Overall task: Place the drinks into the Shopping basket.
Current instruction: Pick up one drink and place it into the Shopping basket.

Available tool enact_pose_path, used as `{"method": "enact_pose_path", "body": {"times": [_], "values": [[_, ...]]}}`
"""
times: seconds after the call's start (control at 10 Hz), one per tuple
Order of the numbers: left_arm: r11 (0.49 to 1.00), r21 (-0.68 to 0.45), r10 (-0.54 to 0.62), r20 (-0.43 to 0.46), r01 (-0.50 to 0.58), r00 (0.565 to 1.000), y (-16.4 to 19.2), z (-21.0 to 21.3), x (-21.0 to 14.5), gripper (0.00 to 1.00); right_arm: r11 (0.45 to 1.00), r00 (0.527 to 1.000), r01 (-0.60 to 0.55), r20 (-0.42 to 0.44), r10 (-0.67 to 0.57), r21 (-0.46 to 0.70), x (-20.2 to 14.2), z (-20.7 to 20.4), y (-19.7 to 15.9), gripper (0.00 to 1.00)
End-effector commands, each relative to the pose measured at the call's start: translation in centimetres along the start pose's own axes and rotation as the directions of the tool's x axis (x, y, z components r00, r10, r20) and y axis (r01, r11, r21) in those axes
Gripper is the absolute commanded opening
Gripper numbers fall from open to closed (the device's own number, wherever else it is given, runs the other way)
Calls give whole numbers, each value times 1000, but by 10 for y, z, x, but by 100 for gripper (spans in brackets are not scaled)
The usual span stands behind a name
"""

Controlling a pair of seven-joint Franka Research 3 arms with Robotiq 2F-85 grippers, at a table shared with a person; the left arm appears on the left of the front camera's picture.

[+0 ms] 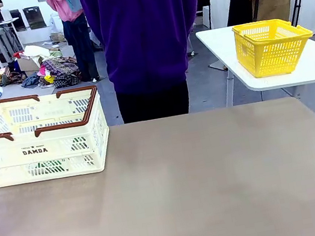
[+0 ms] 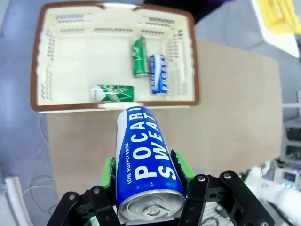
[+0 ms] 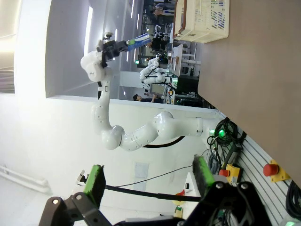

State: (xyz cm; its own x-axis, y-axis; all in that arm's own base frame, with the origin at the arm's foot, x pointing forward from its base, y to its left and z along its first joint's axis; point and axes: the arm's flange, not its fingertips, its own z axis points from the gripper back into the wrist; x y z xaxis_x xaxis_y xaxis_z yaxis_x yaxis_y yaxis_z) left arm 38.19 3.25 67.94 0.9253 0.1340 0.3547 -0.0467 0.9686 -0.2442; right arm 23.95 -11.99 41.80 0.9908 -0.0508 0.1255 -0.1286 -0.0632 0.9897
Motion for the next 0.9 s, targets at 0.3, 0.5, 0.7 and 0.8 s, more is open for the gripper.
{"method": "enact_pose_path", "body": {"times": [0.3,0.5,0.7,0.8], "values": [[1000,0,31,10,-31,999,10,-16,5,0,1000,1000,-16,5,16,16,3,0,3,100],[1000,0,31,10,-31,999,10,-16,5,0,1000,1000,-16,5,16,16,3,0,3,100],[999,-2,52,3,-52,999,10,-23,4,0,1000,1000,-16,5,16,16,3,0,3,100],[999,30,35,9,-35,999,20,-29,34,0,1000,1000,-16,5,16,16,3,0,3,100]]}}
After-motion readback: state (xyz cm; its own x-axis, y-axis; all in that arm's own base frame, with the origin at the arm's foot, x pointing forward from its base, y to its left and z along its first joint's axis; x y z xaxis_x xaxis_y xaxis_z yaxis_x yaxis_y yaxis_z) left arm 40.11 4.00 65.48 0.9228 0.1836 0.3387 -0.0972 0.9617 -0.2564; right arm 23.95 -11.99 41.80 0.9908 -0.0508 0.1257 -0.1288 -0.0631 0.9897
